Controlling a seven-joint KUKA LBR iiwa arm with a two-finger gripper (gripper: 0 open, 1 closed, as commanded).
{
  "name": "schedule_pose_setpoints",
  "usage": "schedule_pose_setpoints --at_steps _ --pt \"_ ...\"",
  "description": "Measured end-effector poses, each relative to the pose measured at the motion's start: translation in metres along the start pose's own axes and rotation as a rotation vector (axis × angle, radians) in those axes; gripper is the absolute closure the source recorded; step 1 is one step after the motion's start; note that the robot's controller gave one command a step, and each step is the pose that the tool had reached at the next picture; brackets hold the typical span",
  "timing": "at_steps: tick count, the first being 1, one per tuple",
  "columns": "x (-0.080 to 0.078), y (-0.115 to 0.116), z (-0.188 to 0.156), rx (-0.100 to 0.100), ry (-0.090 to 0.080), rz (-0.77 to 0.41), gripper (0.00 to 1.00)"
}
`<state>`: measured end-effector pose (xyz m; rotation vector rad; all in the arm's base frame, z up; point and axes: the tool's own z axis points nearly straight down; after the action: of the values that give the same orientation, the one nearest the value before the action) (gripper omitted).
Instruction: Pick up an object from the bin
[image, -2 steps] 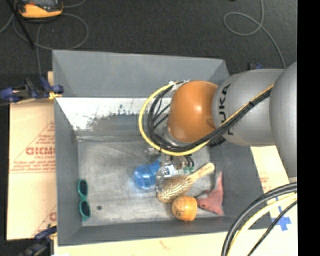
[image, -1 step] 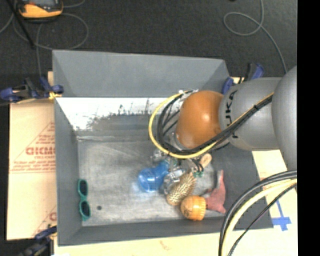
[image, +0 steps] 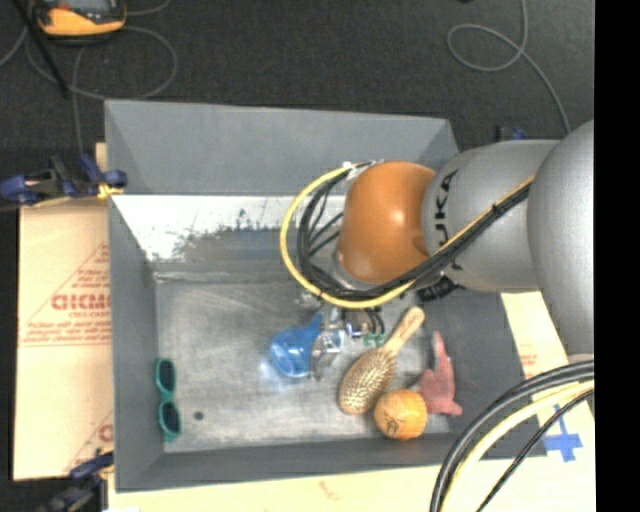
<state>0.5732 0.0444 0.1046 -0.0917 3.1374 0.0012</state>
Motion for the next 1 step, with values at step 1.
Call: schedule_pose_setpoints --at_steps 1 --pt "-0.0026 -0.0179 0.0144 -0.009 -0.013 -0.173 1.00"
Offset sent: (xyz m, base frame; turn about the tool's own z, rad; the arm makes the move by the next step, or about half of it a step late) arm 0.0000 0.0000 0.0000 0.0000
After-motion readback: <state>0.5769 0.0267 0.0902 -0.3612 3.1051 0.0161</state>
